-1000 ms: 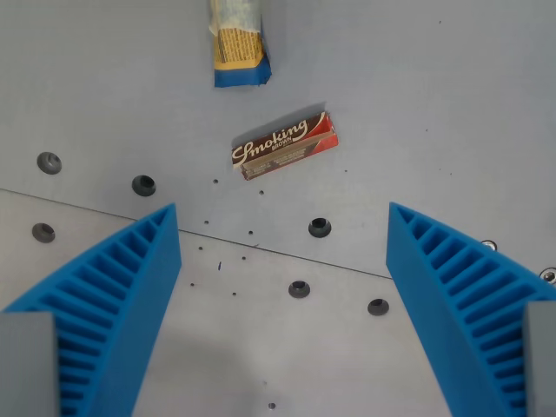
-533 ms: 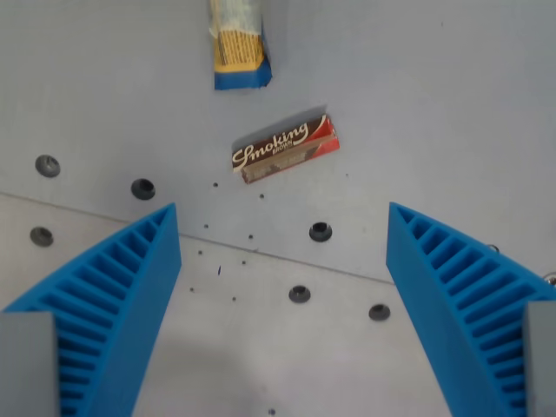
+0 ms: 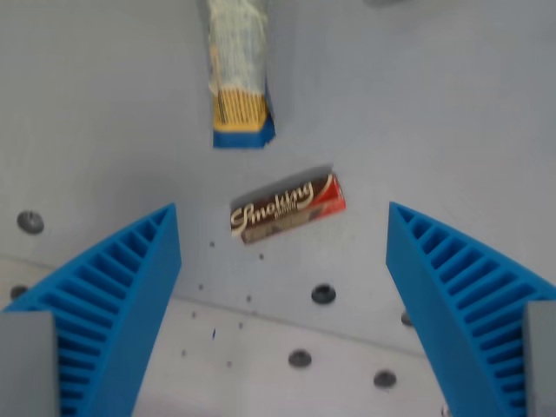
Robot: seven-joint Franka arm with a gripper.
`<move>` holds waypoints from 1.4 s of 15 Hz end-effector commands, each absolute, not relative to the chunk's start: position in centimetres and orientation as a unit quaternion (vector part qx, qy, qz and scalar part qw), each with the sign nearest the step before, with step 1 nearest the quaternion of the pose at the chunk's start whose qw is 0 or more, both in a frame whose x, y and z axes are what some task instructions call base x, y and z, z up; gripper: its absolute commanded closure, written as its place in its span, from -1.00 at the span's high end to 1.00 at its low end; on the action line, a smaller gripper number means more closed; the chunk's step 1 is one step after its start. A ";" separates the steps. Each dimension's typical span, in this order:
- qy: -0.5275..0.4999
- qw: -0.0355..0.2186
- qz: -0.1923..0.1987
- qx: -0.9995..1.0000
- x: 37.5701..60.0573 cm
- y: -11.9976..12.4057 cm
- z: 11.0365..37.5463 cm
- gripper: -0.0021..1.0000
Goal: Pick up the blue bag
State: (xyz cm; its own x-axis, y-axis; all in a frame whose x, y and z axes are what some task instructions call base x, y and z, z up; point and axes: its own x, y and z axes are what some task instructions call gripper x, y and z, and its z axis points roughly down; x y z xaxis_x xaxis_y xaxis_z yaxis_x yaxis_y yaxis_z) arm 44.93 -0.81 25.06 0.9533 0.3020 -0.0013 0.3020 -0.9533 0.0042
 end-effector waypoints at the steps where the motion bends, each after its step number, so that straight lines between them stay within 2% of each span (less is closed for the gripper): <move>1: 0.174 -0.010 0.043 0.984 45.7 -0.2 24.1 1.00; 12: 0.181 -0.021 0.036 0.983 48.4 1.0 18.8 1.00; 17: 0.177 -0.022 0.032 0.984 48.3 1.0 16.3 1.00; 21: 0.176 -0.020 0.042 0.983 48.1 1.1 14.3 1.00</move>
